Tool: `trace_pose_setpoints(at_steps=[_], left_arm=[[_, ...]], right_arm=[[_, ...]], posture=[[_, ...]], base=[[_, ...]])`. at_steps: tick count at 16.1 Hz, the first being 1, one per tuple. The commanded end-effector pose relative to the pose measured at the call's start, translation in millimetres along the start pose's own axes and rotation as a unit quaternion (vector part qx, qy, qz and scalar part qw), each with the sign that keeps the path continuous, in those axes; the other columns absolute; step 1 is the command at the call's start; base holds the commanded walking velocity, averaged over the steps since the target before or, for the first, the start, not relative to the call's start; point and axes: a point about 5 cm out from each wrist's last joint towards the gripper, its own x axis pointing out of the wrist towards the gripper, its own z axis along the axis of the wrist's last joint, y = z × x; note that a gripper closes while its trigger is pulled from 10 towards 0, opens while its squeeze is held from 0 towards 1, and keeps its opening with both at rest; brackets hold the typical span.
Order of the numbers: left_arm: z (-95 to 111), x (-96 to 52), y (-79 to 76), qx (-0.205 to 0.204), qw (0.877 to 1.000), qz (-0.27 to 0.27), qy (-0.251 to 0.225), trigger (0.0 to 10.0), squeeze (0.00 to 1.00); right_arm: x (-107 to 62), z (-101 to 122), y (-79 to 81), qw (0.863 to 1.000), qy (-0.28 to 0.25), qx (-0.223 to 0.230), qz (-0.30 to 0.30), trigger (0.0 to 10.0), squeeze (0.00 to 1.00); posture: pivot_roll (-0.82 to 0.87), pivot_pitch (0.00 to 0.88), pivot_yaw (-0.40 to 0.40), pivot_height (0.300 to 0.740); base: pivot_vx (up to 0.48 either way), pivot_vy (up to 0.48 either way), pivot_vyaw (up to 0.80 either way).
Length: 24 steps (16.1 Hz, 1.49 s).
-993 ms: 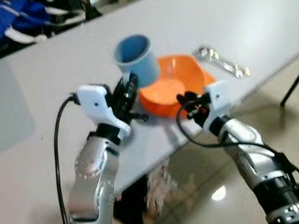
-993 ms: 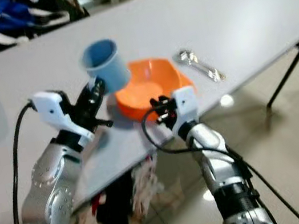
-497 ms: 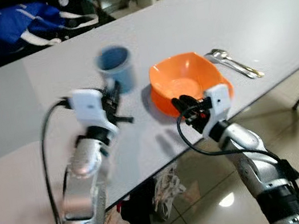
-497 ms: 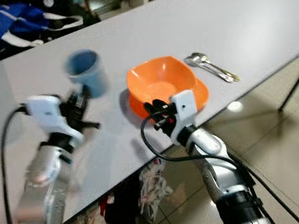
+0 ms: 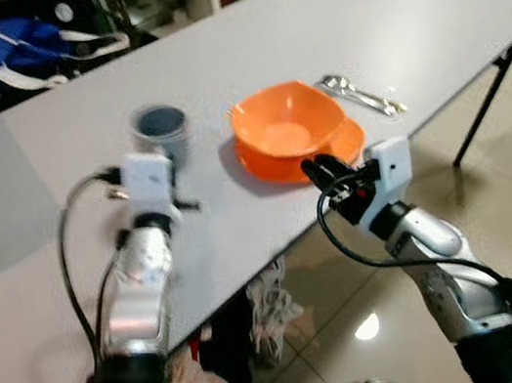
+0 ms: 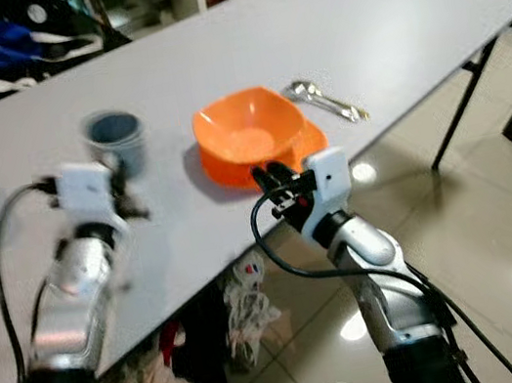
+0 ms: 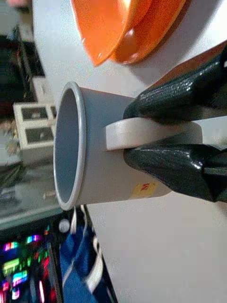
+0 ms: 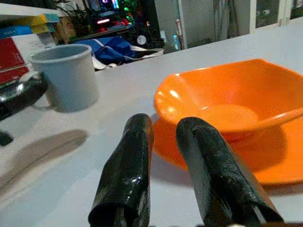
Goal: Setting the table
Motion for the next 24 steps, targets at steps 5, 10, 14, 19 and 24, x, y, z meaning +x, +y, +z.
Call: trace_pose_setpoints(at_steps=[5, 10, 14, 19, 24], left_arm=[[15, -1.3, -24.6, -0.083, 0.994, -0.055, -0.046, 10.0, 0.00], [55, 1.1, -28.3, -0.132, 0.981, -0.074, -0.119, 10.0, 0.00], [47, 14.7, -15.0, -0.098, 0.990, -0.026, -0.103, 10.0, 0.00], [32, 30.1, 1.8, -0.075, 0.994, 0.020, -0.080, 10.0, 0.00], [35, 48.6, -6.8, -0.099, 0.992, -0.003, -0.084, 10.0, 1.00]], right_arm=[[-13.5, 4, 11.9, 1.000, 0.013, 0.010, 0.014, 10.0, 0.00], [-32.2, 16, 29.9, 0.999, 0.014, 0.017, 0.035, 10.0, 0.00], [-36.9, 22, 34.7, 0.999, 0.019, 0.018, 0.039, 10.0, 0.00], [-41.9, 28, 37.5, 0.999, 0.026, 0.020, 0.037, 10.0, 0.00], [-42.3, 33, 37.6, 0.999, 0.027, 0.017, 0.034, 10.0, 0.00]], posture=[[-0.18, 0.225, 0.042, 0.740], [-0.20, 0.332, 0.044, 0.740], [-0.21, 0.365, 0.043, 0.740], [-0.23, 0.381, 0.045, 0.740], [-0.26, 0.376, 0.039, 0.740]], base=[[0.000, 0.000, 0.00], [0.000, 0.000, 0.00], [0.000, 0.000, 0.00], [0.000, 0.000, 0.00], [0.000, 0.000, 0.00]])
